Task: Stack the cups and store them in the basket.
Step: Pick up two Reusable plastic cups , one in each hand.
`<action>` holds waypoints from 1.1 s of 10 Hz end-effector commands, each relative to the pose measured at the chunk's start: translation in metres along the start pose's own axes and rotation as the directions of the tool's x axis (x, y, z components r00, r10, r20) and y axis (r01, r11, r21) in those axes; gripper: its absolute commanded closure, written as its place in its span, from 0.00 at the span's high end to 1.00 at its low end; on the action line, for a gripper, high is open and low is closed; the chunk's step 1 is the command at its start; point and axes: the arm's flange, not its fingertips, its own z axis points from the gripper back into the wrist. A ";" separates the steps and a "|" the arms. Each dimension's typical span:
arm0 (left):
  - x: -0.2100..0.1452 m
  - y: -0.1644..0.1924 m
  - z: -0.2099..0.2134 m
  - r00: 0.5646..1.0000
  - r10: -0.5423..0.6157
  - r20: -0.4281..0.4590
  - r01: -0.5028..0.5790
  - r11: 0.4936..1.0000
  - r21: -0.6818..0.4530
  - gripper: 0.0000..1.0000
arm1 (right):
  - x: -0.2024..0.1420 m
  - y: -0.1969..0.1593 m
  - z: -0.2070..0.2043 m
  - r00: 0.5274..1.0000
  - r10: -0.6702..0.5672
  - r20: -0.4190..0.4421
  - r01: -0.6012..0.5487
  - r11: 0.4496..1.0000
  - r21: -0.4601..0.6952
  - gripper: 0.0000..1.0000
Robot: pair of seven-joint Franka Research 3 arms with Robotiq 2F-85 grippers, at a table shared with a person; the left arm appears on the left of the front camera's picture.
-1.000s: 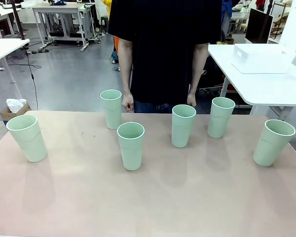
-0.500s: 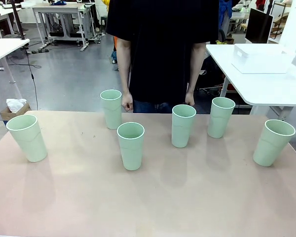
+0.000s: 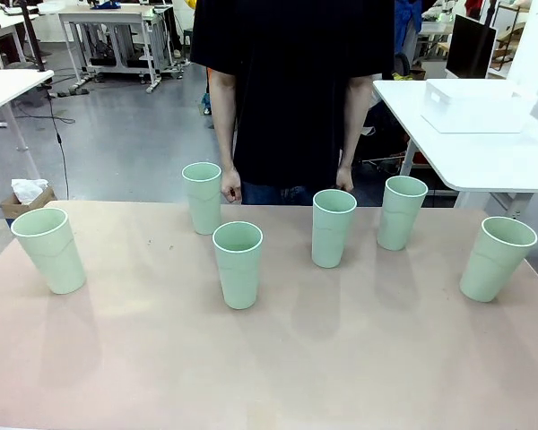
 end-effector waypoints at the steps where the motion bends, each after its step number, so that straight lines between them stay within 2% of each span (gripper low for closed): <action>1: -0.016 0.031 -0.011 0.999 0.008 0.040 -0.006 0.999 -0.034 1.00 | -0.003 -0.023 -0.001 0.999 -0.022 0.036 0.019 0.997 0.080 1.00; 2: -0.027 0.040 -0.010 0.997 0.002 0.072 0.002 0.999 -0.050 1.00 | -0.011 -0.028 -0.003 0.998 -0.040 0.053 0.033 0.992 0.121 1.00; 5: -0.060 0.059 -0.014 0.996 0.003 0.093 0.007 0.995 -0.103 1.00 | -0.029 -0.042 -0.015 0.998 -0.015 0.064 0.005 0.989 0.147 1.00; 8: -0.086 0.063 -0.031 0.991 -0.012 0.136 0.034 0.987 -0.156 1.00 | -0.050 -0.052 -0.027 0.996 0.051 0.079 -0.060 0.992 0.114 1.00; 11: -0.104 0.060 -0.044 0.986 -0.002 0.165 0.028 0.987 -0.157 1.00 | -0.071 -0.055 -0.034 0.991 0.090 0.103 -0.099 0.992 0.084 1.00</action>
